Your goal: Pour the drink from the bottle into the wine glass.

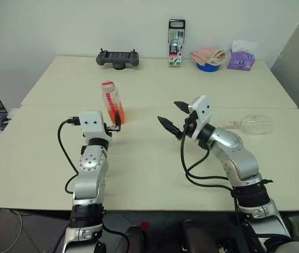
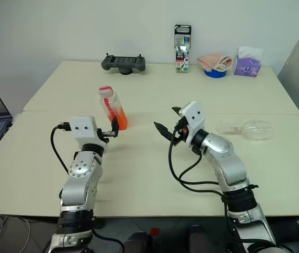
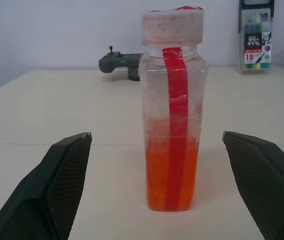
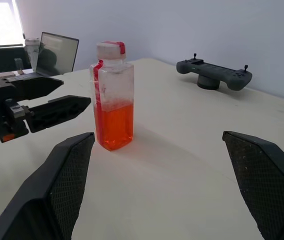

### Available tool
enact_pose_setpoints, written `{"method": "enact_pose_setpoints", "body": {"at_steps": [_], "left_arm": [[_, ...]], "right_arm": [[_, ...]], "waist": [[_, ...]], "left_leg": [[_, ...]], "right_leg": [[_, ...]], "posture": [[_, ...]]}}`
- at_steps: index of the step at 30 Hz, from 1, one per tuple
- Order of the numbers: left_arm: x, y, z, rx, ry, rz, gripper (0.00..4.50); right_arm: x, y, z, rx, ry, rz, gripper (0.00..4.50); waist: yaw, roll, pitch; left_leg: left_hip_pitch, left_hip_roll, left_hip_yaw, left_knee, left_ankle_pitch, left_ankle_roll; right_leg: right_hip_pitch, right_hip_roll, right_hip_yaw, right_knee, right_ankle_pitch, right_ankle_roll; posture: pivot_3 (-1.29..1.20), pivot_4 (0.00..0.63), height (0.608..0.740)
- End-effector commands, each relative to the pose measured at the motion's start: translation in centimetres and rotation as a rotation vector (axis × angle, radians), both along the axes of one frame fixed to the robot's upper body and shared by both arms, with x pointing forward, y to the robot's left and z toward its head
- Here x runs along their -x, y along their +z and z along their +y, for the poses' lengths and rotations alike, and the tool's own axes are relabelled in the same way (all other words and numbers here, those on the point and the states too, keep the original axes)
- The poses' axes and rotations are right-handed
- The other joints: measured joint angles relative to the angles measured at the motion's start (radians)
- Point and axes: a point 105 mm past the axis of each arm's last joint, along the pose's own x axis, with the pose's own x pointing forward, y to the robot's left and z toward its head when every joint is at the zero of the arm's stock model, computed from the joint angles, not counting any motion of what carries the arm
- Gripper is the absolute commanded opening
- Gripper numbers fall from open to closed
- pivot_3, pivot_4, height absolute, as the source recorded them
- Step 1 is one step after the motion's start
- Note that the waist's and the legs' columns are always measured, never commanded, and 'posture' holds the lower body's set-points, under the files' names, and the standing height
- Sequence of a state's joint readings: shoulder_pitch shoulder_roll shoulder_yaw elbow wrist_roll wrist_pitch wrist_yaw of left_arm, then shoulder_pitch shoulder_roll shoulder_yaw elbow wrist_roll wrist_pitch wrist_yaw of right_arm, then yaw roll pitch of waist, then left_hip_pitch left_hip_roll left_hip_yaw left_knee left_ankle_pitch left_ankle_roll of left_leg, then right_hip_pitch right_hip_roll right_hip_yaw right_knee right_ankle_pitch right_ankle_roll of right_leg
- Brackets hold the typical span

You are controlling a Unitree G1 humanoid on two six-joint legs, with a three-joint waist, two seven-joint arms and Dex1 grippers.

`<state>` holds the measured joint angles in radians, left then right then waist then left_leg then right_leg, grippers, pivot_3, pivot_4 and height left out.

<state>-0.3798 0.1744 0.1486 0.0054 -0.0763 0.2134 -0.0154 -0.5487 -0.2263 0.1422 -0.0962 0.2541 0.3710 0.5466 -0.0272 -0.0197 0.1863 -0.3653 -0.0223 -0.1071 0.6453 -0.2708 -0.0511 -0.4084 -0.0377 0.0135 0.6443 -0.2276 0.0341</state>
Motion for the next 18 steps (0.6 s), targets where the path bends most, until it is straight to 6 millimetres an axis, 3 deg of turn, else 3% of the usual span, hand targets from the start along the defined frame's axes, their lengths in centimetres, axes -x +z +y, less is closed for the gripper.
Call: {"method": "enact_pose_setpoints", "body": {"at_steps": [1, 9, 18], "left_arm": [[-1.4, 1.7, 0.2, -0.012, -0.019, -0.042, 4.48], [-4.6, 3.2, -0.1, -0.045, -0.017, -0.072, 4.48], [-5.8, 4.1, -0.4, -0.047, -0.03, -0.108, 4.48]], "right_arm": [[0.3, 1.6, 0.5, -0.006, 0.03, -0.072, 4.38], [0.5, 0.9, 0.0, 0.007, 0.01, -0.062, 4.38], [1.6, -0.1, -0.1, 0.038, 0.011, -0.048, 4.38]], "waist": [[0.0, 0.0, 0.0], [-0.001, 0.0, 0.0], [0.0, 0.0, 0.0]], "left_leg": [[0.0, 0.0, 0.0, 0.0, 0.0, 0.0], [0.0, 0.0, 0.0, 0.0, 0.0, 0.0], [-0.001, 0.0, 0.0, 0.0, 0.0, 0.0]], "right_leg": [[0.0, 0.0, 0.0, 0.0, 0.0, 0.0], [0.0, 0.0, 0.0, 0.0, 0.0, 0.0], [-0.002, 0.0, 0.0, 0.001, 0.001, 0.0]], "posture": [[0.0, 0.15, 0.74], [0.0, 0.15, 0.74], [0.0, 0.15, 0.74]]}}
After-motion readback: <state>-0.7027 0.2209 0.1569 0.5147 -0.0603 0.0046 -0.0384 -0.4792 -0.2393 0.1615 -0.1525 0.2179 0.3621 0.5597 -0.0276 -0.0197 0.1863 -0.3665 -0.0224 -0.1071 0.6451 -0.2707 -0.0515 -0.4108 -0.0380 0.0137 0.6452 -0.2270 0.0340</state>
